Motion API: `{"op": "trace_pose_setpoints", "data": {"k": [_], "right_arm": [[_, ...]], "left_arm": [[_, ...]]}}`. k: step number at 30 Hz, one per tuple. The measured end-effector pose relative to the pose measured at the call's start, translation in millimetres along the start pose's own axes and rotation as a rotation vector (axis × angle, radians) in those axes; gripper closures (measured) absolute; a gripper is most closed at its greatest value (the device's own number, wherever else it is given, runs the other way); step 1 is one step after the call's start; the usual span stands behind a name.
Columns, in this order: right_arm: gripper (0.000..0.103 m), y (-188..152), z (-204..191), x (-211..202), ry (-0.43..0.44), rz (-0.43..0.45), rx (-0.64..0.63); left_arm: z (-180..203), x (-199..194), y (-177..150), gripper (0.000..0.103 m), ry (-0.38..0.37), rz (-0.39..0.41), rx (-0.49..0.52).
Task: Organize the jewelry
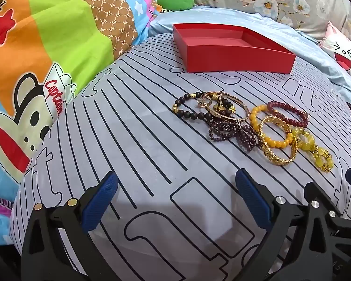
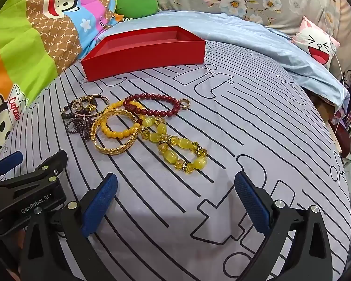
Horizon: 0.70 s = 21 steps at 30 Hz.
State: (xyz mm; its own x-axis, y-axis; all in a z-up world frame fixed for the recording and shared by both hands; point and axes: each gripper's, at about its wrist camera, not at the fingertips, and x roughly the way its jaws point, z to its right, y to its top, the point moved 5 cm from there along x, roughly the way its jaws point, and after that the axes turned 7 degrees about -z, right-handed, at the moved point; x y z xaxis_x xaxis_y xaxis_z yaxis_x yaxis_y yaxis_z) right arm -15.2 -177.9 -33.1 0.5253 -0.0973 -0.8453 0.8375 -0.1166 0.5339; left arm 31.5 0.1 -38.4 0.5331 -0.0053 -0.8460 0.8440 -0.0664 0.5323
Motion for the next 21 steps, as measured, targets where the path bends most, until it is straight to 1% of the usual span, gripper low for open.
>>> {"op": "trace_pose_setpoints", "data": {"k": [11, 12, 21], "right_arm": [[0.006, 0.1, 0.6, 0.0, 0.0, 0.004, -0.001], [0.006, 0.2, 0.8, 0.1, -0.001, 0.003, 0.0], [0.006, -0.7, 0.1, -0.1, -0.002, 0.005, -0.001]], "left_arm": [[-7.1, -1.4, 1.1, 0.007, 0.003, 0.001, -0.002], [1.5, -1.8, 0.5, 0.007, 0.011, 0.001, 0.006], [1.0, -2.4, -0.4, 0.007, 0.015, 0.001, 0.008]]}}
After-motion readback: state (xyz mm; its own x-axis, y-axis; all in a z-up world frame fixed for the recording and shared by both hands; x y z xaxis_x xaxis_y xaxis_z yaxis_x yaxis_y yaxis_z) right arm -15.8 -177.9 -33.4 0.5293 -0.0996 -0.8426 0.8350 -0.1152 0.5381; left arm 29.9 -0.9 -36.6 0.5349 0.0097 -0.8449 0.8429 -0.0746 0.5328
